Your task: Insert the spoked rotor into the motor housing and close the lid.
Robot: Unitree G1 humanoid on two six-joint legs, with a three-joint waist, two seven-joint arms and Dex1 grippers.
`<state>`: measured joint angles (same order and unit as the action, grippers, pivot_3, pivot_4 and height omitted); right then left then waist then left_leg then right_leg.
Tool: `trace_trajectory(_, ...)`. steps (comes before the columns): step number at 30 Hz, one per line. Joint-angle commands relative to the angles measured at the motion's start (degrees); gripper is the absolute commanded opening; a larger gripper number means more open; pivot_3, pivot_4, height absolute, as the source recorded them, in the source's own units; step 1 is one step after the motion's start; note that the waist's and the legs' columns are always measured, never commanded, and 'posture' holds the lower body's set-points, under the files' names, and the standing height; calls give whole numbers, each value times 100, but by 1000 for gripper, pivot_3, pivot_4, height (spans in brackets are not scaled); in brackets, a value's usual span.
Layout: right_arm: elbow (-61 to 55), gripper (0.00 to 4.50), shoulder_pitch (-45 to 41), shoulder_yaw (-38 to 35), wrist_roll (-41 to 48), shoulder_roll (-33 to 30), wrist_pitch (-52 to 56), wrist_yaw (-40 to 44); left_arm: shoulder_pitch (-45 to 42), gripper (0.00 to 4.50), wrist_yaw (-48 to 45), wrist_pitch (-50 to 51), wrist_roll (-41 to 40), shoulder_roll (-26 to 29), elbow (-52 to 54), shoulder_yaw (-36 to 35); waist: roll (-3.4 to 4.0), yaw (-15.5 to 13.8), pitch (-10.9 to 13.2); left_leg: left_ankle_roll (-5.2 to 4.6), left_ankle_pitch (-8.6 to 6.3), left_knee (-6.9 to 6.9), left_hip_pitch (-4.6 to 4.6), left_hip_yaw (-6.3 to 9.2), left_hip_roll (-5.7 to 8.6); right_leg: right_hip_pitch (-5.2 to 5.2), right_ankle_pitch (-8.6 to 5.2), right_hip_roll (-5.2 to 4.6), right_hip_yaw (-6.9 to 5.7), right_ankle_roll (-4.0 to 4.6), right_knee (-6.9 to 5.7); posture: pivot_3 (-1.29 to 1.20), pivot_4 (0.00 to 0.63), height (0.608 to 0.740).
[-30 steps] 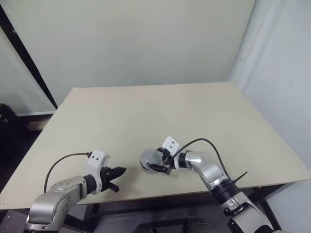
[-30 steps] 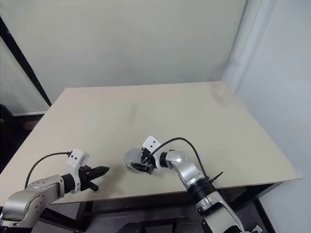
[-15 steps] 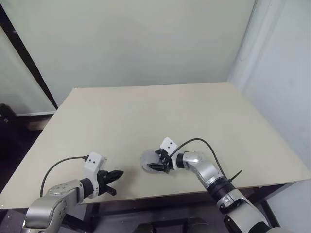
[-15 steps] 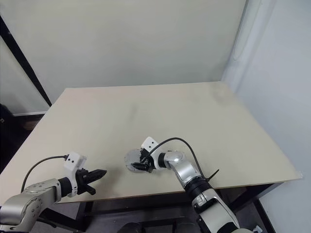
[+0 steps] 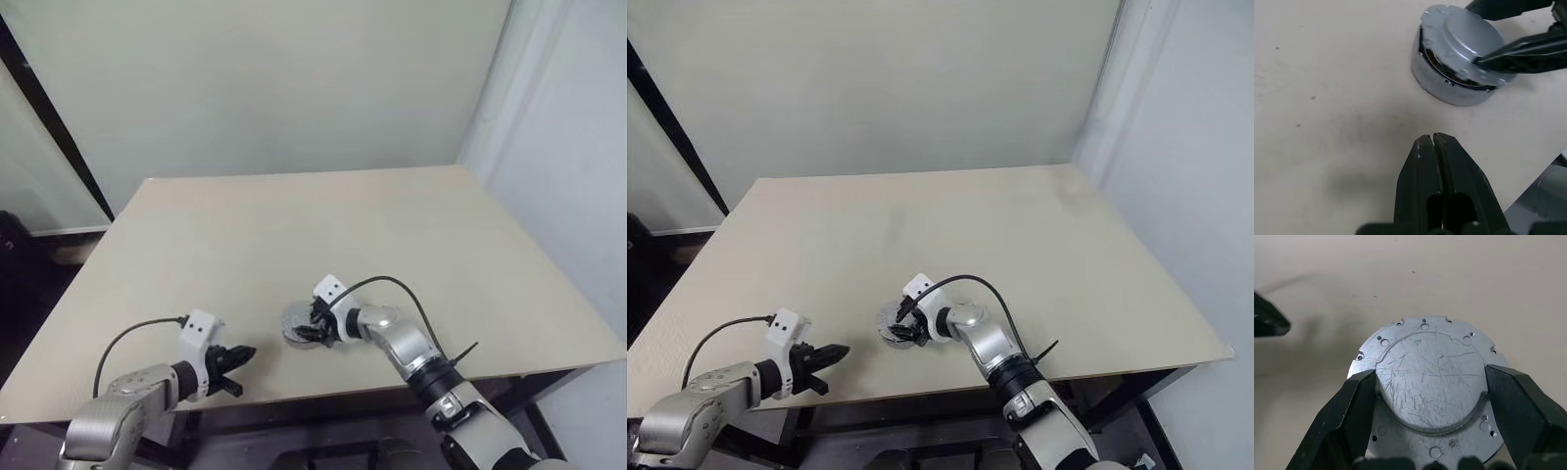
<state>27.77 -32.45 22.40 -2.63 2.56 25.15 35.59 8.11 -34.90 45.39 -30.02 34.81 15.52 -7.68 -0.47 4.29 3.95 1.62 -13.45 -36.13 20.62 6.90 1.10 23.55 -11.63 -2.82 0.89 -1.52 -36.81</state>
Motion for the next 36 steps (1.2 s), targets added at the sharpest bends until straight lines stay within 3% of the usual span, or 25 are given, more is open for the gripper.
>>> trace_trajectory(1,-162,3262,-196,57,-184,15,142,-203,-49,0,30,-149,66,-52,135,-2,1,0,0,0,0,-1,0,-1,0,0,0,0,0,0,0,0,0,740)
trace_trajectory(36,-19,3262,-293,611,-529,-471,448,255,-145,0,4,-285,163,-178,105,172,12,-21,-10,0,0,-6,-1,3,7,-10,0,-4,0,0,2,0,0,740)
